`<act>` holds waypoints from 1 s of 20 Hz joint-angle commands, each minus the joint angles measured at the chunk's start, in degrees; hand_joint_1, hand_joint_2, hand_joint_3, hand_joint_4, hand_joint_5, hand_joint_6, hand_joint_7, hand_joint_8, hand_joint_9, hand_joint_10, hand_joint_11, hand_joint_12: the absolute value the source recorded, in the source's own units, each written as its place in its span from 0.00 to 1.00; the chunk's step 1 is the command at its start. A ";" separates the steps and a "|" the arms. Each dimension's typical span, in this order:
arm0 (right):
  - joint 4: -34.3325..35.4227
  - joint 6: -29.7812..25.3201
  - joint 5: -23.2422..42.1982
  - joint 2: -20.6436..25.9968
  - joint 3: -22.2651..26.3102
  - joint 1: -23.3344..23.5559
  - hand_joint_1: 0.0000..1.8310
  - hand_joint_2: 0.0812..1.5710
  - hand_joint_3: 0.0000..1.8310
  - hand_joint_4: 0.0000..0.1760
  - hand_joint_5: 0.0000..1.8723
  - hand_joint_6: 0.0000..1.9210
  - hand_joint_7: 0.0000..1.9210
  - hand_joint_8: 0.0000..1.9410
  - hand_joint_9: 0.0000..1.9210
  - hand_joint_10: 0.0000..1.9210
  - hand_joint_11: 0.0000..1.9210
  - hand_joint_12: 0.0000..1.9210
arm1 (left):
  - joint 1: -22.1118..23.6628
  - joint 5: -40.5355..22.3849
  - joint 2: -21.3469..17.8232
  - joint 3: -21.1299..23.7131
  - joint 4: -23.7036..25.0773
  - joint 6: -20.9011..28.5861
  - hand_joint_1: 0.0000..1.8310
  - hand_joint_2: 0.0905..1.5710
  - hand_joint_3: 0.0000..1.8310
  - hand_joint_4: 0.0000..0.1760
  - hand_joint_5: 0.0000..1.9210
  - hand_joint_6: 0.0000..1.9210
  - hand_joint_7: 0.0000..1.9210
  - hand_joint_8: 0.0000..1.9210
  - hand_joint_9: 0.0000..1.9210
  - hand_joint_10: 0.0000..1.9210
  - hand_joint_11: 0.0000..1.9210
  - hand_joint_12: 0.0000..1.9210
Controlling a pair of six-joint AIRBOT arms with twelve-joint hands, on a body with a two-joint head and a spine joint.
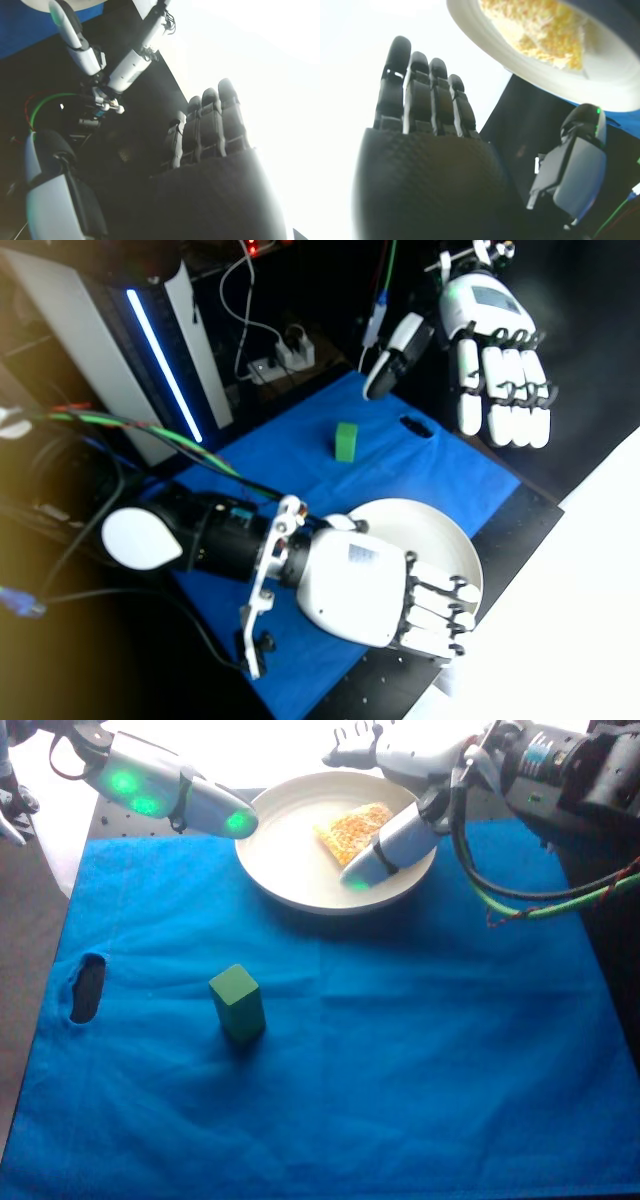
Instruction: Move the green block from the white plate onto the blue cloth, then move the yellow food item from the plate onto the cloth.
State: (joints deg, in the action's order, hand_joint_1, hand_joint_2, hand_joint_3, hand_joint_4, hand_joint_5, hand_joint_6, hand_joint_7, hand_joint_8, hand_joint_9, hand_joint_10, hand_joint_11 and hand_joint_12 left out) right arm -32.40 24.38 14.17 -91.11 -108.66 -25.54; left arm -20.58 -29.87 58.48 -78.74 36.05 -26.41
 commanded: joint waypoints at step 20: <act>1.13 0.02 5.08 -1.23 -1.64 -1.42 0.67 0.69 0.00 0.00 0.59 0.33 0.47 0.63 0.42 0.49 0.34 0.82 | 1.20 -5.75 0.28 0.19 -2.08 0.10 0.31 0.38 0.00 0.22 0.06 0.00 0.07 0.00 0.07 0.01 0.03 0.13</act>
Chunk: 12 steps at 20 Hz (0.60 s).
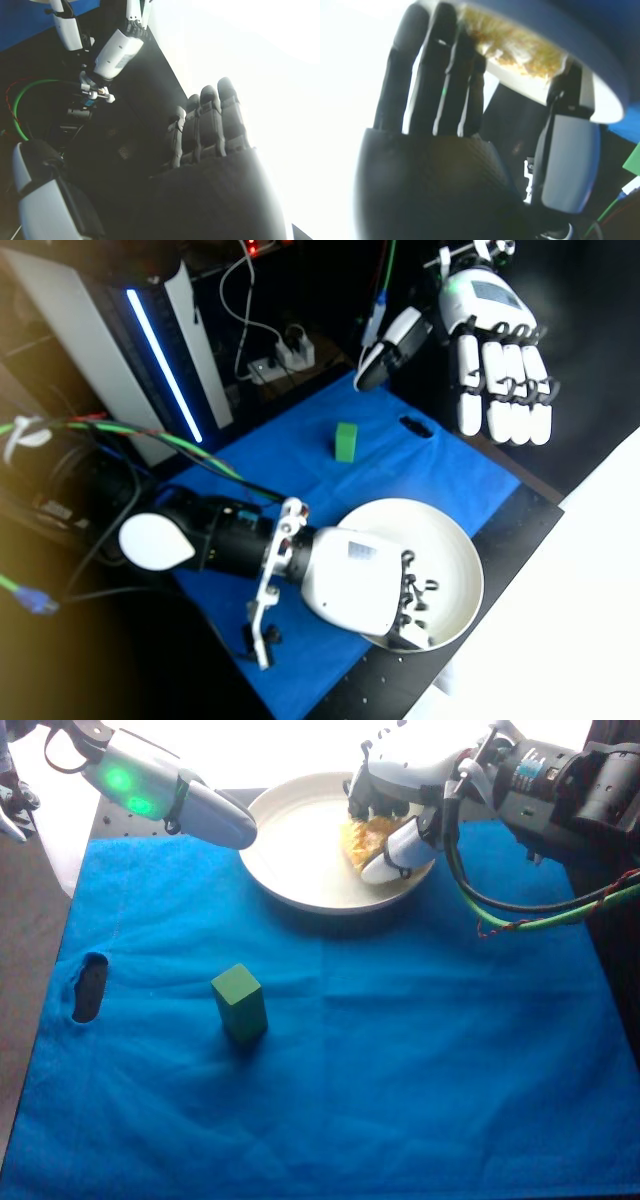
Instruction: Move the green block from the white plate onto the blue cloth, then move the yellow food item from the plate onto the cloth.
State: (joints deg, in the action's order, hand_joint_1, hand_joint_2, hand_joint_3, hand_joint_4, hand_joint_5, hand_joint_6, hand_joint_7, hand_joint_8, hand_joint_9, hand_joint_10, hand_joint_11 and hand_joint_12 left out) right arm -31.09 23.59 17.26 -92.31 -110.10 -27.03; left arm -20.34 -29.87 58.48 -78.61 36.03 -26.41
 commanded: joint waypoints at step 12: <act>-2.27 0.80 12.96 2.12 0.94 1.09 0.64 0.66 0.00 0.00 0.59 0.40 0.60 0.51 0.55 0.80 0.49 0.99 | -1.05 -4.99 0.16 -0.60 -3.80 0.13 0.36 0.40 0.01 0.24 0.08 0.00 0.09 0.00 0.08 0.00 0.03 0.12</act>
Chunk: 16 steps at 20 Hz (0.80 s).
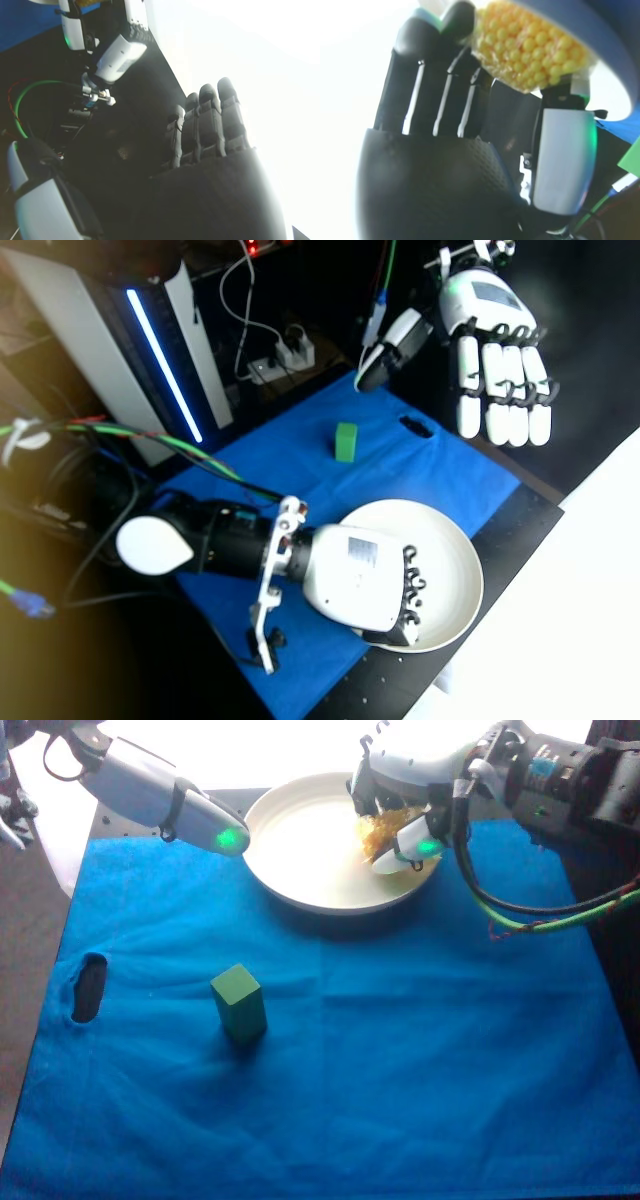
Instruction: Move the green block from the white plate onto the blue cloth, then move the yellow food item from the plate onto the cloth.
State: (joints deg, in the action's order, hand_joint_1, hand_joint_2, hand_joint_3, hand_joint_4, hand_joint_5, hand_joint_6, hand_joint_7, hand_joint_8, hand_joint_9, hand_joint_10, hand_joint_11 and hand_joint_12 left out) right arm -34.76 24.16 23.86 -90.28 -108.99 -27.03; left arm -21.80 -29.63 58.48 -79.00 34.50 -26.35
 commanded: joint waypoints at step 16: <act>-3.02 0.23 22.27 18.58 23.26 2.44 0.65 0.64 0.00 0.00 0.63 0.32 0.65 0.42 0.57 0.73 0.48 0.98 | -3.75 -5.31 -1.18 -0.12 -6.56 0.31 0.36 0.44 0.01 0.29 0.06 0.00 0.07 0.00 0.06 0.00 0.02 0.09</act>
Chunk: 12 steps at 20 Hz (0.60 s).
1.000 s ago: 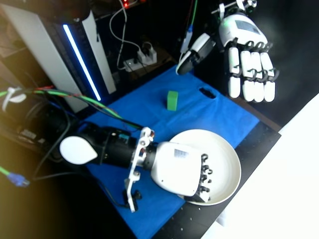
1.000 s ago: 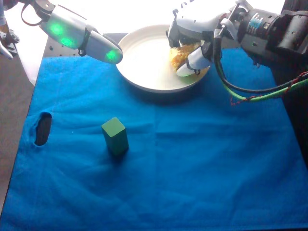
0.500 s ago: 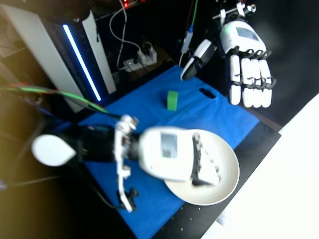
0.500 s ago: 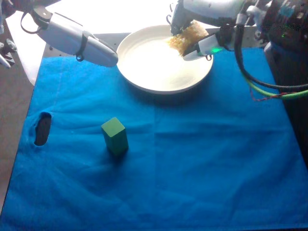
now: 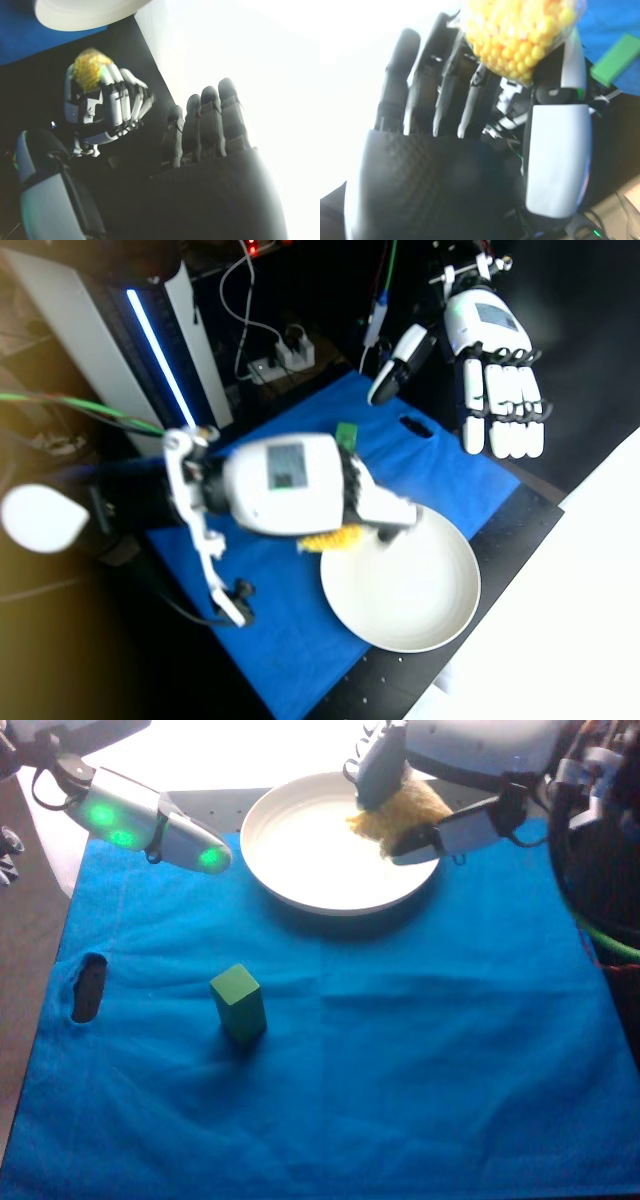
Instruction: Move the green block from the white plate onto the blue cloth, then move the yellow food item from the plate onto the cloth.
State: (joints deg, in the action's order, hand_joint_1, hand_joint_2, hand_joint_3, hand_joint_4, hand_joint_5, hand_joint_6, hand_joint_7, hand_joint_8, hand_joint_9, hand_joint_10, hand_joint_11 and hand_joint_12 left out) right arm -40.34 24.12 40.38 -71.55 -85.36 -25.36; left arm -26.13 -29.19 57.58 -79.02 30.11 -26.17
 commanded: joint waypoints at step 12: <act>-4.71 0.28 11.41 5.06 11.34 -6.87 0.65 0.63 0.00 0.00 0.64 0.31 0.47 0.75 0.41 0.94 0.39 1.00 | -1.56 -6.75 -0.92 0.25 -3.80 0.18 0.35 0.45 0.00 0.35 0.07 0.00 0.08 0.00 0.07 0.00 0.04 0.08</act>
State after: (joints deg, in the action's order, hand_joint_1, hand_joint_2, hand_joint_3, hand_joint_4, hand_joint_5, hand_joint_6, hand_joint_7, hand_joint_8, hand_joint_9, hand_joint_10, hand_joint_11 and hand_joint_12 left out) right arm -47.86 24.21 46.76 -66.41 -74.26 -33.36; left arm -28.21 -29.91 56.86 -78.78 28.32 -26.17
